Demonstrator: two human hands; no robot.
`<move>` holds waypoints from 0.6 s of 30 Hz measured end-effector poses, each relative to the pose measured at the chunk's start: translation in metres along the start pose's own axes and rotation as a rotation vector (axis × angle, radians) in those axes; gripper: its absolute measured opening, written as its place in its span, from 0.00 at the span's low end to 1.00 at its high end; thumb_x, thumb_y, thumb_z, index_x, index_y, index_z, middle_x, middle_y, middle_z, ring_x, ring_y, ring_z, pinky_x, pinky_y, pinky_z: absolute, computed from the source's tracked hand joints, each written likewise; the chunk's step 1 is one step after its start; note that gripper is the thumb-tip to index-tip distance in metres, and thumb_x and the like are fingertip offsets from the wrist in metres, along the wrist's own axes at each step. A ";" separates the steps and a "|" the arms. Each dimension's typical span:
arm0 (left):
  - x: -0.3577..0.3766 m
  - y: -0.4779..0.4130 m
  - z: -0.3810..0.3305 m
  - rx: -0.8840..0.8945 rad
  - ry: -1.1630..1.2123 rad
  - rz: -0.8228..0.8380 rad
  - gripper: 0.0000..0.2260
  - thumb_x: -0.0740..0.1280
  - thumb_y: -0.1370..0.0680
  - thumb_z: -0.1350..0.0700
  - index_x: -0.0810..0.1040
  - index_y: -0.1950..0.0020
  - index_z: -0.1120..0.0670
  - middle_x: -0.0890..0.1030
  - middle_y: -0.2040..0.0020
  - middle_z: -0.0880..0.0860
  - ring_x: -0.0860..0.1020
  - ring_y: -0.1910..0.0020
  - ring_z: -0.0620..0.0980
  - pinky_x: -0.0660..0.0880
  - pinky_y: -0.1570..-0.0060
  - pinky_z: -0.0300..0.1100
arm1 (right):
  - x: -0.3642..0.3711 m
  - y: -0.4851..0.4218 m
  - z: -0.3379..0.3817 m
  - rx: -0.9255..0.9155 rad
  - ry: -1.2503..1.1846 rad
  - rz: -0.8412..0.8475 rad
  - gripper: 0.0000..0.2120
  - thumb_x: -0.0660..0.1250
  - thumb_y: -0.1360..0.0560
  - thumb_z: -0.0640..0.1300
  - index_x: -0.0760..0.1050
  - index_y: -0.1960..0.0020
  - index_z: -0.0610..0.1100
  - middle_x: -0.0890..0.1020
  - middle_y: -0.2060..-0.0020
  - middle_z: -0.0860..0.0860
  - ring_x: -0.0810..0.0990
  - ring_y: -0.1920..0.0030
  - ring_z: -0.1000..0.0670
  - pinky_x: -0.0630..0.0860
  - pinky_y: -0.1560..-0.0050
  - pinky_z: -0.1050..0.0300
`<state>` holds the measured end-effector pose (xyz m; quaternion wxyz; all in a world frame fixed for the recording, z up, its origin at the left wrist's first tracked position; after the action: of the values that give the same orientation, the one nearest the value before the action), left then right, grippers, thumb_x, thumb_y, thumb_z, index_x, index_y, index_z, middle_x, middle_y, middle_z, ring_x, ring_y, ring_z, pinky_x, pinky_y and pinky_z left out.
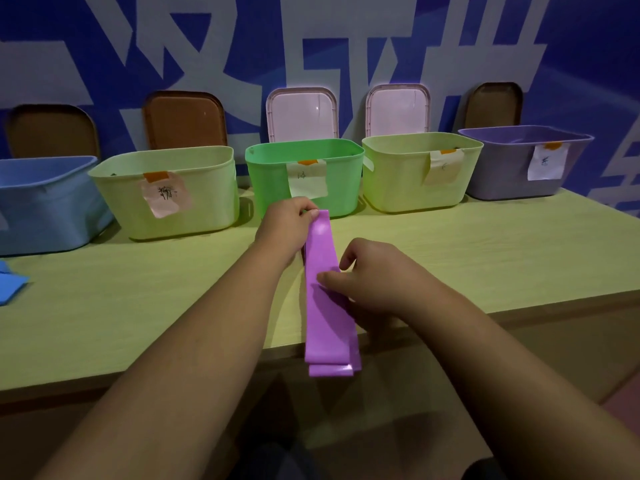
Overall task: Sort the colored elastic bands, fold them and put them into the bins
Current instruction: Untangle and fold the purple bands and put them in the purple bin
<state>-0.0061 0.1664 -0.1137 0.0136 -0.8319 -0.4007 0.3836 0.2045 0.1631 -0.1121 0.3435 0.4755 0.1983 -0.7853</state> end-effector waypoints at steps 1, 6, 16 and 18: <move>0.000 0.000 0.002 -0.002 -0.008 -0.012 0.06 0.68 0.14 0.50 0.85 0.48 0.46 0.83 0.53 0.46 0.78 0.55 0.47 0.71 0.61 0.41 | -0.002 -0.008 -0.001 0.001 -0.001 0.005 0.19 0.70 0.21 0.64 0.79 0.47 0.48 0.84 0.55 0.49 0.84 0.56 0.48 0.84 0.50 0.45; 0.008 -0.006 0.008 0.009 -0.118 -0.013 0.07 0.68 0.15 0.49 0.85 0.44 0.45 0.84 0.46 0.49 0.80 0.53 0.52 0.74 0.58 0.45 | -0.009 -0.065 -0.013 0.041 -0.002 -0.032 0.17 0.68 0.19 0.58 0.85 0.50 0.45 0.85 0.55 0.47 0.82 0.55 0.49 0.80 0.54 0.51; 0.017 -0.014 0.013 0.046 -0.248 0.089 0.08 0.69 0.16 0.50 0.87 0.39 0.48 0.85 0.46 0.50 0.81 0.50 0.53 0.78 0.50 0.48 | -0.003 -0.125 -0.029 0.075 -0.008 -0.208 0.18 0.64 0.20 0.53 0.79 0.62 0.43 0.80 0.65 0.45 0.79 0.62 0.43 0.70 0.64 0.54; 0.017 -0.014 0.012 0.043 -0.253 0.117 0.08 0.70 0.16 0.52 0.86 0.40 0.49 0.85 0.48 0.49 0.80 0.50 0.52 0.78 0.49 0.48 | -0.001 -0.124 -0.028 0.061 0.010 -0.223 0.17 0.64 0.20 0.53 0.79 0.62 0.44 0.81 0.65 0.46 0.80 0.62 0.44 0.72 0.64 0.54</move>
<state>-0.0162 0.1842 -0.1279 -0.0417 -0.7983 -0.3415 0.4943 0.1323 0.2663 -0.1259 0.2381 0.4646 0.2278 -0.8219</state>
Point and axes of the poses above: each hand's wrist, its own y-axis away from the middle knuckle, its own x-axis out of the palm, z = x × y, the point moved 10 cm from there along -y, towards the middle knuckle
